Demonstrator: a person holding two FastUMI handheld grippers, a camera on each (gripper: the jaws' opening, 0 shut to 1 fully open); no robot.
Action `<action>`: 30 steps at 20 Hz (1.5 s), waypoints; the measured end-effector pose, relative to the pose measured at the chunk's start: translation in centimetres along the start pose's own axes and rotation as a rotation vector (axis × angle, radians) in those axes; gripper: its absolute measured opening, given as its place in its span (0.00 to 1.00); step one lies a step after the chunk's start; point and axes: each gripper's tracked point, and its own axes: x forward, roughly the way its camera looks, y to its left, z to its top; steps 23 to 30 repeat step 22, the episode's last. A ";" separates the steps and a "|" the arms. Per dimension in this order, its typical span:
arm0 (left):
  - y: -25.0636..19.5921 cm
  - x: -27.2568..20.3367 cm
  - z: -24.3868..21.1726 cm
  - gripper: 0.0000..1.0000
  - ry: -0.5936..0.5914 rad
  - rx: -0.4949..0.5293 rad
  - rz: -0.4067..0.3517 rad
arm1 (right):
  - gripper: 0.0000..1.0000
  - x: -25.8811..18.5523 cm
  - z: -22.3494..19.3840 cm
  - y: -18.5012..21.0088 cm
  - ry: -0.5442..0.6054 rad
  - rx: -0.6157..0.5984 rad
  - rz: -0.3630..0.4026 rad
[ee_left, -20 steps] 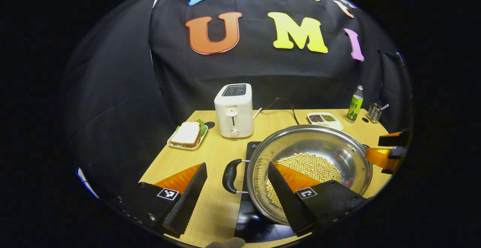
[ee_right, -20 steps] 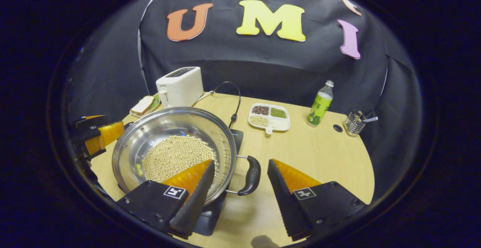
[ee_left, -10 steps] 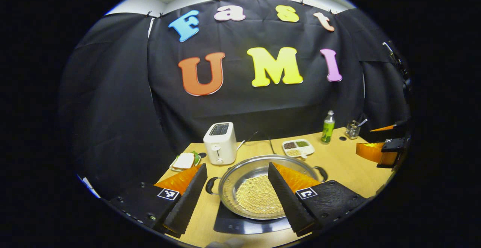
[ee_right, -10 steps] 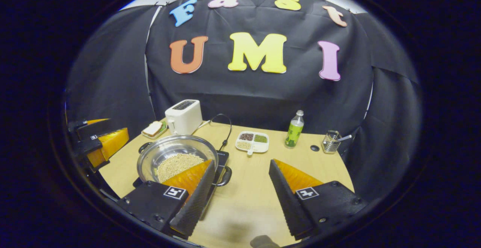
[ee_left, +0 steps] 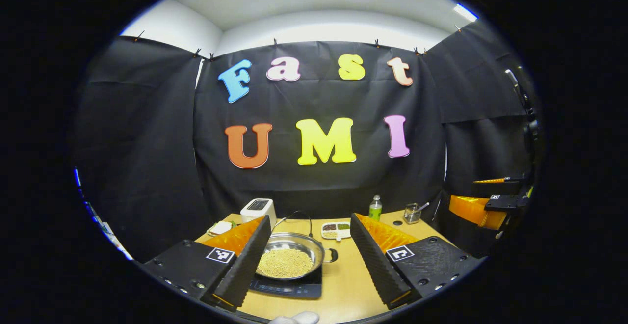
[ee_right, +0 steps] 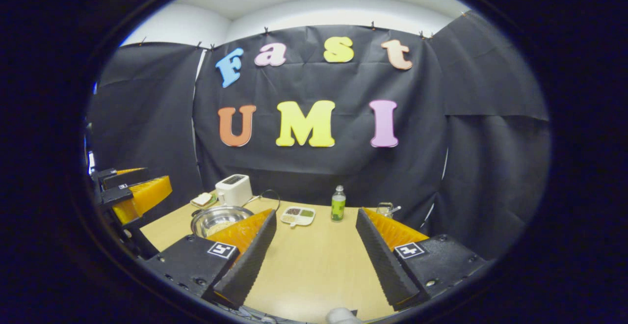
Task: First push the handle of the pot to place it horizontally, then grasp the pot with both hands and set it on the induction cooktop.
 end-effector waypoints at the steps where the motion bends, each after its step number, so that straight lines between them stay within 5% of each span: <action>1: -1.1 -1.1 0.9 0.96 -0.014 -0.016 0.001 | 1.00 -1.6 0.5 -1.1 -0.016 0.007 -0.009; 11: -6.9 -4.8 3.8 0.96 -0.040 -0.006 -0.027 | 1.00 -8.4 1.4 -9.2 -0.078 0.065 -0.145; 30: -7.9 -5.2 6.2 0.96 -0.055 0.021 -0.021 | 1.00 -10.3 4.3 -9.6 -0.128 0.053 -0.153</action>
